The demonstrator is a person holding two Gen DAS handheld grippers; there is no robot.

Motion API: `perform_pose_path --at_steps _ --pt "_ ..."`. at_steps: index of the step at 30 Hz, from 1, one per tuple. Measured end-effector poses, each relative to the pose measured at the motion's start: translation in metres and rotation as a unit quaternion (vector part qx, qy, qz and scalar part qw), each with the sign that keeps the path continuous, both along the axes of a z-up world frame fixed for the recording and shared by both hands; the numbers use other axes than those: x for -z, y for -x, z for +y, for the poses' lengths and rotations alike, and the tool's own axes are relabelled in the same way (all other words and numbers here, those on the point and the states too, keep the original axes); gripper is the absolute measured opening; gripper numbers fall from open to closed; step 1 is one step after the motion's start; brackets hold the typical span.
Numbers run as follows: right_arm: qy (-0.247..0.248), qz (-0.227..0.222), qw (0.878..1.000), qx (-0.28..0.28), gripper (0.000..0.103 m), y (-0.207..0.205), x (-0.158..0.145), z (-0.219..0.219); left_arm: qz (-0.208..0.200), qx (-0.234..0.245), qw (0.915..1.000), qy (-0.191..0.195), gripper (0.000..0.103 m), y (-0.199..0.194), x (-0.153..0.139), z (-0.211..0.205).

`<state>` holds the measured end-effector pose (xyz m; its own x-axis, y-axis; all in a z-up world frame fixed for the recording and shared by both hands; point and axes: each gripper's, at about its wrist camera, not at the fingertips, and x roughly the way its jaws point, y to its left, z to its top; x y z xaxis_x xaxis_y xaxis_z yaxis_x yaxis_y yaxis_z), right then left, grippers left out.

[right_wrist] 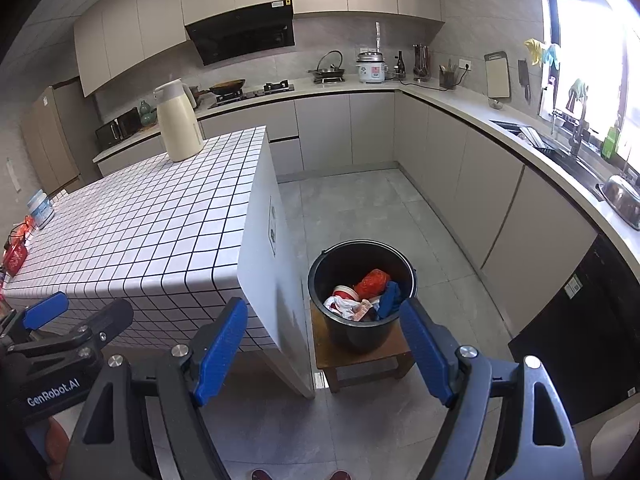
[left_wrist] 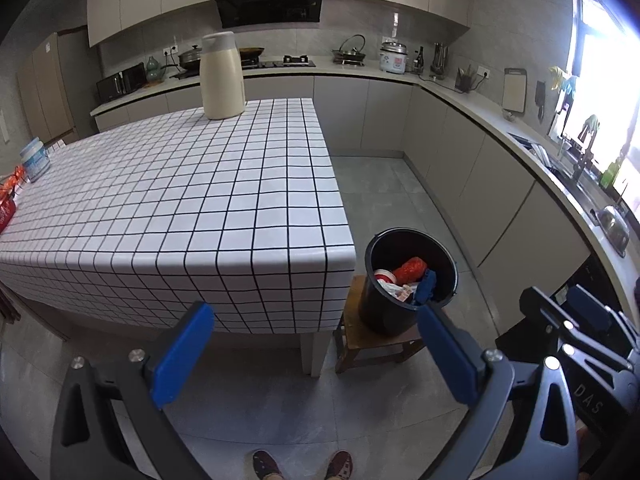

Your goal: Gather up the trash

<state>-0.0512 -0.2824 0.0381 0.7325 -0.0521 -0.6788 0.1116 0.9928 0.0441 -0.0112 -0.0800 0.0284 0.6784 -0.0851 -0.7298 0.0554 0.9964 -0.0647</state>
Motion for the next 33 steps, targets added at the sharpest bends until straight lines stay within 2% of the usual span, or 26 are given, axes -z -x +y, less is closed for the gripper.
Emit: perform_pose_path --at_steps 24,30,33 --pt "-0.010 0.003 1.000 0.001 0.080 0.010 0.004 -0.010 -0.002 -0.008 0.9999 -0.014 0.102 0.009 0.000 -0.009" --pt "-0.012 0.005 1.000 0.001 0.080 0.010 0.005 -0.009 0.003 0.005 0.9999 -0.011 0.102 0.006 0.002 -0.013" --pt "-0.012 0.005 1.000 0.003 0.080 0.009 0.005 -0.009 -0.010 0.014 0.9998 -0.010 0.102 0.006 0.001 -0.015"
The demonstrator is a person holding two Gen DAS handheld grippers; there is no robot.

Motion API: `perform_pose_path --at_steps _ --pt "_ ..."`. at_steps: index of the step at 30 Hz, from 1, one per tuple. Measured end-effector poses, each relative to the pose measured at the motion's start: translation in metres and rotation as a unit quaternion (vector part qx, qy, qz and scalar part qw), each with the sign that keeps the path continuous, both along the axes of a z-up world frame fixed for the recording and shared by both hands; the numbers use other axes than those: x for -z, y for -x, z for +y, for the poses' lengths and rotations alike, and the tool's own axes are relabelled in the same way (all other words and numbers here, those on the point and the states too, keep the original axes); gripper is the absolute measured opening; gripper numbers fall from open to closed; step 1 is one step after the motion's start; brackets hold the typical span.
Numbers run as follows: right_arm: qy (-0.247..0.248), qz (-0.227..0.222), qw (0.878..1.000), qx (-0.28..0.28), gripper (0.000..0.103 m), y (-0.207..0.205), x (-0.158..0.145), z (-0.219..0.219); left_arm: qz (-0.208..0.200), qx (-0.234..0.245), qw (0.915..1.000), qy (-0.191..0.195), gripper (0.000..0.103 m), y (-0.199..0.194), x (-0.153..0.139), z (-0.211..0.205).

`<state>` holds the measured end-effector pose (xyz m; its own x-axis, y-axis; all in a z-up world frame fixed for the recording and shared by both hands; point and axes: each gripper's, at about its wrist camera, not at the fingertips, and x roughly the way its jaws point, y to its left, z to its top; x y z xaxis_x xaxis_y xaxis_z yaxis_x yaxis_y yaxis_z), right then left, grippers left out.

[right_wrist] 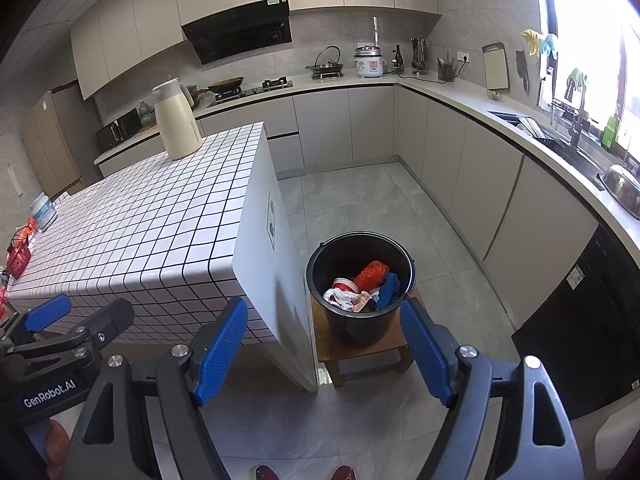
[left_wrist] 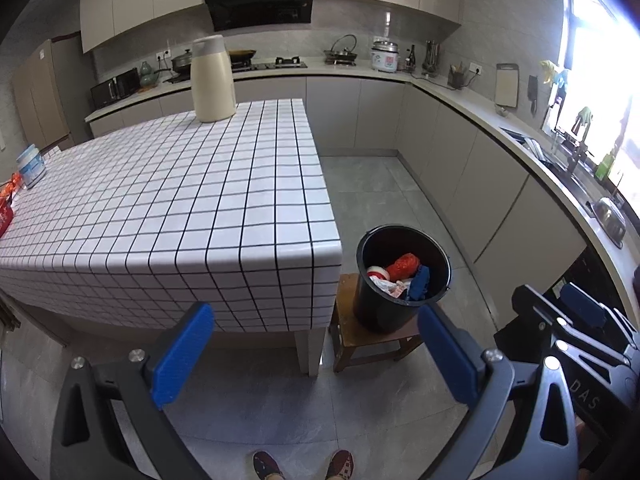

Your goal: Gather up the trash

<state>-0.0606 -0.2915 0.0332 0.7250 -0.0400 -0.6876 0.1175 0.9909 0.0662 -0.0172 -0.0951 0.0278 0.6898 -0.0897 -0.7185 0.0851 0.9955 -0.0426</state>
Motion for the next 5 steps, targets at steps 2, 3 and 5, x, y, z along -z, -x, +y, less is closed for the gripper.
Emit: perform_pose_path --at_steps 2,3,5 --pt "0.000 0.000 1.000 0.002 0.080 -0.0004 -0.0001 -0.0014 -0.004 0.002 1.0000 0.003 0.102 0.0000 0.0003 -0.0008" --pt "0.000 0.000 1.000 0.003 0.080 -0.0006 0.0000 -0.0020 -0.005 0.002 1.0000 0.002 0.102 0.0000 -0.0002 -0.0014" --pt "0.000 0.001 1.000 0.005 0.080 -0.0015 0.0001 -0.0031 -0.005 0.003 1.0000 -0.002 0.102 -0.0001 -0.0014 -0.0024"
